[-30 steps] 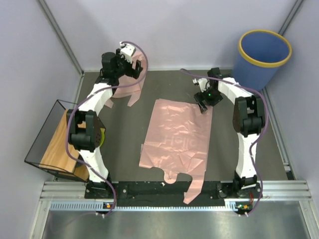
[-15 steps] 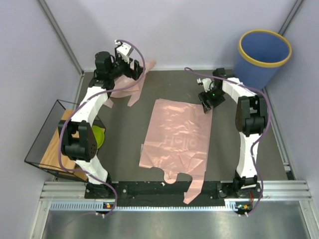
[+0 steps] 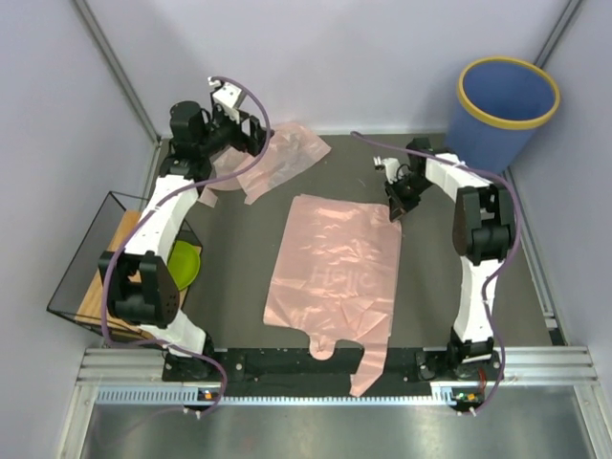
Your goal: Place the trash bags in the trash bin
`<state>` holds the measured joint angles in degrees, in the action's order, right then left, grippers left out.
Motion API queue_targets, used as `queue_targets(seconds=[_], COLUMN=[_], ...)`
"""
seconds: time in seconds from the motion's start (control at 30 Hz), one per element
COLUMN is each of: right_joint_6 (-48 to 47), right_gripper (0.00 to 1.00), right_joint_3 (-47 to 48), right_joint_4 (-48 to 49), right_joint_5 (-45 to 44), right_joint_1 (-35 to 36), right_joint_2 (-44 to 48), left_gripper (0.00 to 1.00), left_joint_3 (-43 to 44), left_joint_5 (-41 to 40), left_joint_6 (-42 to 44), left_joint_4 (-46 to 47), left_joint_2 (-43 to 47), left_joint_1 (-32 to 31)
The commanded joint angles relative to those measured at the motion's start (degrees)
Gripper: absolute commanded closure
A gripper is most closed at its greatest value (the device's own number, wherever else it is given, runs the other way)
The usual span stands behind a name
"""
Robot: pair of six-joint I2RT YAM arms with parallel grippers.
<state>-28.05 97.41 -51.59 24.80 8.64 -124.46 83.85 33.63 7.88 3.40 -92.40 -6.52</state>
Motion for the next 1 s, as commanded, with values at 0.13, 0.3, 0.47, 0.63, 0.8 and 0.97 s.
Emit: queue_targets(seconds=[0.13,0.3,0.47,0.63,0.8,0.97], right_joint_6=[-5.95,-10.96,-15.53,-20.72,-21.00,-15.64], right_gripper=[1.00,1.00,1.00,1.00,0.69,0.20], right_joint_3=[-9.58,-16.71,-26.38,-35.59,-38.96,-31.33], right_joint_4=[-0.53,0.00,0.26,0.44,-0.69,-2.37], right_joint_5=[6.14,3.16,0.43,-1.15,-2.92,2.35], right_joint_1=[7.60,13.85,21.48,26.59,29.50,27.57], right_joint_2=[19.41,26.28,31.29,37.53,37.90,38.51], left_gripper=[0.13,0.14,0.14,0.15,0.15,0.15], left_joint_3=[-6.33,-11.51,-15.82,-18.46,-21.19,-22.24], left_joint_5=[-0.05,-1.02,-1.02,-0.05,0.56,1.35], left_joint_6=[-1.55,-1.81,-4.10,-2.88,-0.06,0.91], left_joint_4=[-1.73,-2.61,-3.14,-5.94,-7.26,-8.58], left_joint_2=[7.05,11.01,14.52,16.63,19.27,20.07], left_joint_1=[1.51,2.48,5.02,6.08,7.58,7.67])
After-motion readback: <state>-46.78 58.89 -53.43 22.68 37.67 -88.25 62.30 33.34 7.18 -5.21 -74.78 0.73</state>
